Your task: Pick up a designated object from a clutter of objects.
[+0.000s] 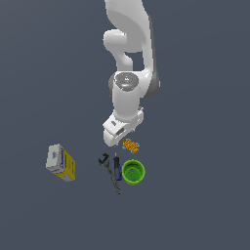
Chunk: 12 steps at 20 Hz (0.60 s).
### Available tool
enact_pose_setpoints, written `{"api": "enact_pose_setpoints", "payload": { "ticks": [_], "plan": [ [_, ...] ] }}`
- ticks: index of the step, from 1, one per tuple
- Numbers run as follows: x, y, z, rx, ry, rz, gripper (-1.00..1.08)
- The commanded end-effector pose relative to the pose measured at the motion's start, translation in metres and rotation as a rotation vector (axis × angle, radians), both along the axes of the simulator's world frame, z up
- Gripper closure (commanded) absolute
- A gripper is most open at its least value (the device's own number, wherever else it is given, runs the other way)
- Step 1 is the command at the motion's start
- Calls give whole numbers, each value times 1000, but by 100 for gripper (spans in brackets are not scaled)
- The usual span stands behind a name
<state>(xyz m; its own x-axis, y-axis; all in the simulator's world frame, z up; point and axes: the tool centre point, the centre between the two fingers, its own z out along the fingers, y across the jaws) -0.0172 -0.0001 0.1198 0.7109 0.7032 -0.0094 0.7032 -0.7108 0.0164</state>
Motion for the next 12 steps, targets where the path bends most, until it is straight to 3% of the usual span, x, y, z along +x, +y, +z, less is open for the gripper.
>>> {"api": "enact_pose_setpoints", "payload": {
  "ticks": [1,12],
  "plan": [
    [-6,2,-15,4,2,60,-92],
    [-23,6,-52,17,7,206,-92]
  ]
}}
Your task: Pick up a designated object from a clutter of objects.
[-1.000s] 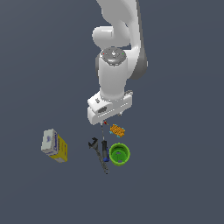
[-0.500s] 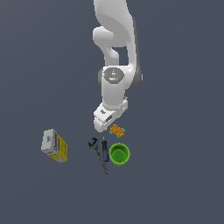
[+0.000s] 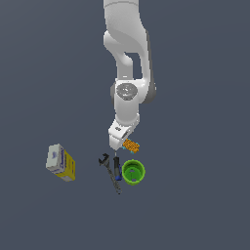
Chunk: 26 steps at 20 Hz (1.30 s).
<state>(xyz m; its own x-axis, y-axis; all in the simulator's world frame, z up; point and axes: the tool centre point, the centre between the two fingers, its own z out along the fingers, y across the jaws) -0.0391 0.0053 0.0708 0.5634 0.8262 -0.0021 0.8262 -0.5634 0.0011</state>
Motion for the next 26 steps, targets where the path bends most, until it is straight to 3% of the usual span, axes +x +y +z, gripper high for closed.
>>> {"api": "enact_pose_setpoints", "payload": {
  "ticks": [1,25,26],
  "plan": [
    [-2,1,-4,2,0,18,-92],
    [-4,1,-56,2,0,25,-92],
    [-4,1,-56,2,0,25,108]
  ]
}}
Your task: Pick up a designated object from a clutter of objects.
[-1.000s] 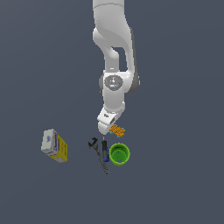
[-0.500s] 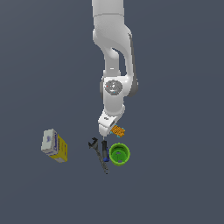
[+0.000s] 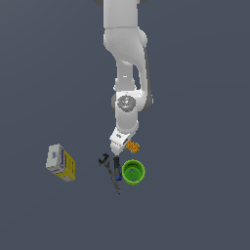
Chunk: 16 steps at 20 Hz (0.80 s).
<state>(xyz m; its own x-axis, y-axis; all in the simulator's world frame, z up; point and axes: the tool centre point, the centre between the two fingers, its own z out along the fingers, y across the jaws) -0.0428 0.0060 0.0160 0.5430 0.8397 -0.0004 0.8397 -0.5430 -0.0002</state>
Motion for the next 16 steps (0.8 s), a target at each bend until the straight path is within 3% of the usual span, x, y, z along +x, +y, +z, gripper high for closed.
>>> {"api": "enact_pose_setpoints", "payload": {
  "ticks": [1,16],
  "plan": [
    [0,0,-1,0,0,0,108],
    [0,2,8,-1,-1,-2,108]
  ]
}}
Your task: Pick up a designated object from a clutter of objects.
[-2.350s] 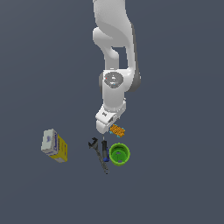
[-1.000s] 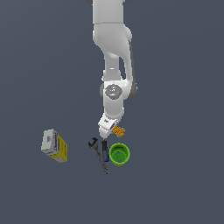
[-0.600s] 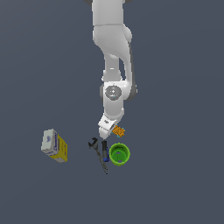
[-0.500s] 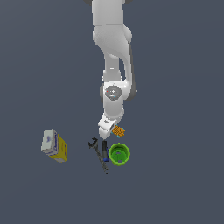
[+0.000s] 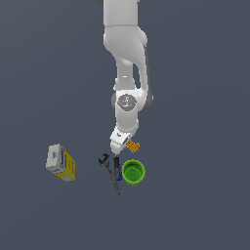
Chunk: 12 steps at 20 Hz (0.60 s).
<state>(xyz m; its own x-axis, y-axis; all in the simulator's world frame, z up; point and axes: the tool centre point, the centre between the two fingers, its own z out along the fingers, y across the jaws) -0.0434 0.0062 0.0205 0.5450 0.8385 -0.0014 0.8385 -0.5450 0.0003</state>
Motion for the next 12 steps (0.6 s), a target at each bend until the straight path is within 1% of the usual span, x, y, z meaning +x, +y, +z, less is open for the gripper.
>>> {"api": "enact_pose_setpoints", "payload": {
  "ticks": [1,6,12],
  "plan": [
    [0,2,6,0,-1,0,108],
    [-2,11,27,-1,-1,1,108],
    [-6,28,68,-1,-1,2,108]
  ]
}}
